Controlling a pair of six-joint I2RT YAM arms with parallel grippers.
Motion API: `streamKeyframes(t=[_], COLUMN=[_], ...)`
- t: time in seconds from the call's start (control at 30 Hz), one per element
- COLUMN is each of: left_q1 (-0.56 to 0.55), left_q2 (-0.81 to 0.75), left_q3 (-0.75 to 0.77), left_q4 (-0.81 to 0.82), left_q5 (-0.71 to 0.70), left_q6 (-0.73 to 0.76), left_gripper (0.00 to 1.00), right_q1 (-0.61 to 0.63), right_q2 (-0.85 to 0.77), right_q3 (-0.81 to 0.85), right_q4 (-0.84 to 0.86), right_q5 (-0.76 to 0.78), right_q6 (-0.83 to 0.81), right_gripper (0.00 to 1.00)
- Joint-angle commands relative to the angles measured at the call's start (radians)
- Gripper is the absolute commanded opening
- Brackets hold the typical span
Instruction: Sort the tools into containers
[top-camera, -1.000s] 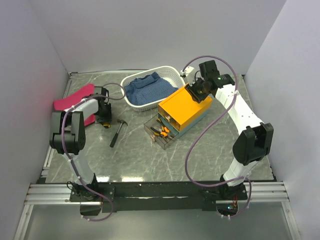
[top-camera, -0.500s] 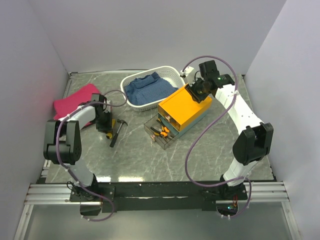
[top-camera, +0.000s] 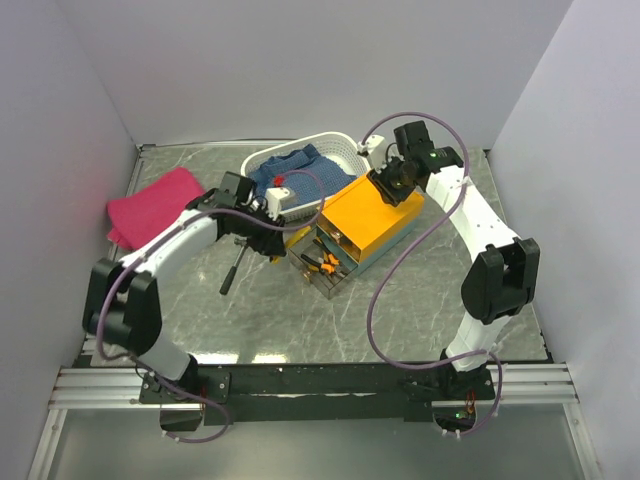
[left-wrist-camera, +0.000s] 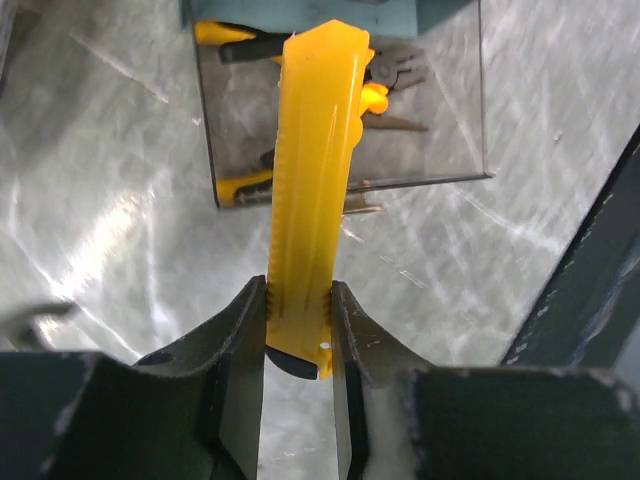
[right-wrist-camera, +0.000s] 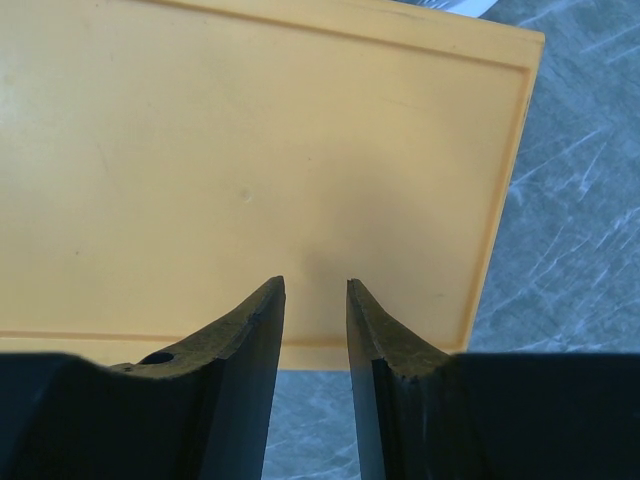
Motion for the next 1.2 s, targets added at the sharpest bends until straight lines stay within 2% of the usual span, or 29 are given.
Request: streamKeyframes(t=[0.0, 0.2, 0.47, 0.57, 0.73, 0.9, 1.17], left_q1=[-0.018, -0.062, -0.173, -0.206, -0.254, -0.28, -0.315], left_q2=[0.098, 0.167, 0.211, 0.228, 0.311, 0.379, 0.405], left_q3=[0.149, 0.301, 0.31, 0.306, 0.414, 0.497, 0.476], left_q4=[-0.155, -0.212, -0.241, -0.255, -0.31, -0.331, -0.348], left_q5=[0.042, -0.085, -0.121, -0.154, -0.277, -0.305, -0.322], left_q6=[0.317, 0.571, 0.795, 0.841, 0.864, 0.9, 0.941], left_gripper=[0.05, 0.05, 0.06, 0.07, 0.09, 0.11, 0.15], right_q1=[0.004, 0.004, 0.004, 0.004, 0.001, 0.002, 0.002], right_q2=[-0.047, -0.064, -0.083, -0.09, -0.084, -0.084, -0.084], right_q3=[-0.001, -0.03, -0.052, -0.06, -0.056, -0.058, -0.056], right_q4=[0.003, 0.008, 0.003, 0.001, 0.003, -0.002, -0.008], right_q5=[0.005, 0.008, 0.008, 0.002, -0.007, -0.022, -0.021], right_q6=[-0.003, -0.006, -0.01, -0.008, -0.01, -0.011, -0.016], right_gripper=[0.39, 0.39, 0.38, 0.39, 0.38, 0.38, 0.38])
